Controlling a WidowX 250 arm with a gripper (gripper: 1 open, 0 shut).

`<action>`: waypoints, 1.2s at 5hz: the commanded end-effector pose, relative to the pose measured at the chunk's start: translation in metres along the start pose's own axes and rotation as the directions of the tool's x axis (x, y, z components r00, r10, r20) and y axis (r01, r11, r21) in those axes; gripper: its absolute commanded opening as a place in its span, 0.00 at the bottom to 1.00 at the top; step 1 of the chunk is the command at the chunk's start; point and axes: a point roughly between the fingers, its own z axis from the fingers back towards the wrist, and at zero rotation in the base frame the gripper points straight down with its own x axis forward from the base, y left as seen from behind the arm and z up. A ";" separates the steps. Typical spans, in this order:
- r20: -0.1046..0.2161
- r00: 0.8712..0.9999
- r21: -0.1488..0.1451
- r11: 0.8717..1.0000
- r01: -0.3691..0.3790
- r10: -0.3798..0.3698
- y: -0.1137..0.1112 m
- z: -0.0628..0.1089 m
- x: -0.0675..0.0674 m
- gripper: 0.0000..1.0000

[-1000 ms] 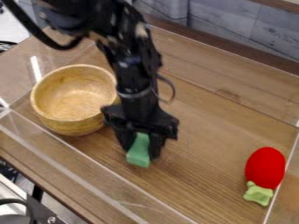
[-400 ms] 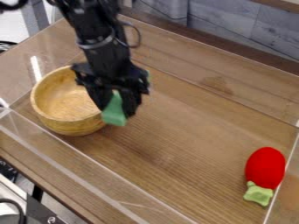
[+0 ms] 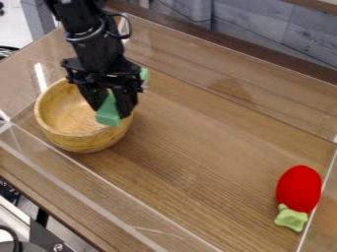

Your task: Put the green stick in the brown bowl

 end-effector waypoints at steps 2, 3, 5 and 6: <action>0.032 0.997 0.001 0.997 0.074 -0.074 0.017 0.006 0.010 0.00; 0.026 0.993 -0.009 0.994 0.112 -0.112 0.032 0.006 0.007 0.00; 0.027 0.985 -0.044 0.984 0.170 -0.169 0.034 0.003 0.008 0.00; 0.027 0.981 -0.060 0.980 0.191 -0.190 0.028 0.001 0.010 0.00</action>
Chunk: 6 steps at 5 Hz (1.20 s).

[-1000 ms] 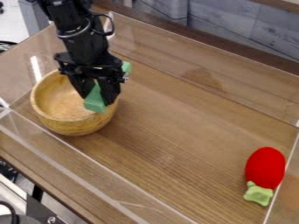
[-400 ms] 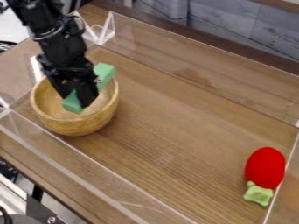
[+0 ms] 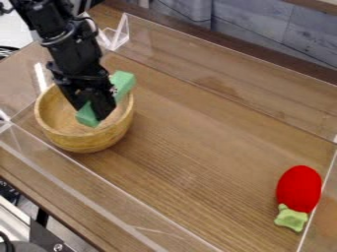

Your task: Put the green stick in the brown bowl

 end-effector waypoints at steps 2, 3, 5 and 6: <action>0.067 0.995 0.021 0.996 -0.081 0.080 0.000 0.029 0.001 0.00; 0.075 0.990 0.018 0.993 -0.120 0.118 -0.003 0.024 0.007 0.00; 0.065 0.991 0.030 0.993 -0.115 0.113 0.009 0.013 0.015 0.00; 0.058 0.994 0.031 0.995 -0.096 0.094 0.019 0.009 0.015 0.00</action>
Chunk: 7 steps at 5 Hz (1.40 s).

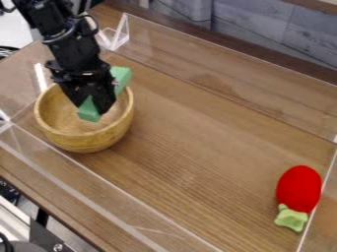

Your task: Put the green stick in the brown bowl

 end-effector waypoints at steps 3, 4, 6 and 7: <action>0.052 0.993 0.035 0.993 -0.111 0.109 -0.005 0.017 0.011 1.00; 0.069 0.989 0.037 0.990 -0.133 0.130 -0.010 0.023 0.021 1.00; 0.093 0.994 0.032 0.997 -0.065 0.062 -0.030 0.043 0.050 1.00; 0.097 0.995 0.024 0.999 -0.035 0.033 -0.036 0.048 0.060 1.00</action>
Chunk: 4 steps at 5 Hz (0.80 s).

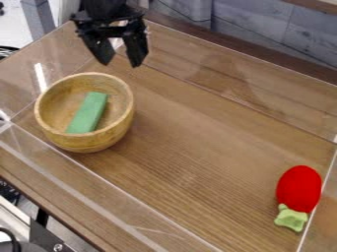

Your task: Put the green stick in the brown bowl

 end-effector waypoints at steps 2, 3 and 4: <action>0.058 0.998 0.014 1.000 -0.006 0.005 -0.013 0.015 0.012 1.00; 0.056 0.998 0.011 1.000 0.023 -0.024 -0.024 0.017 0.019 1.00; 0.056 0.997 0.011 0.998 0.057 -0.058 -0.033 0.019 0.024 1.00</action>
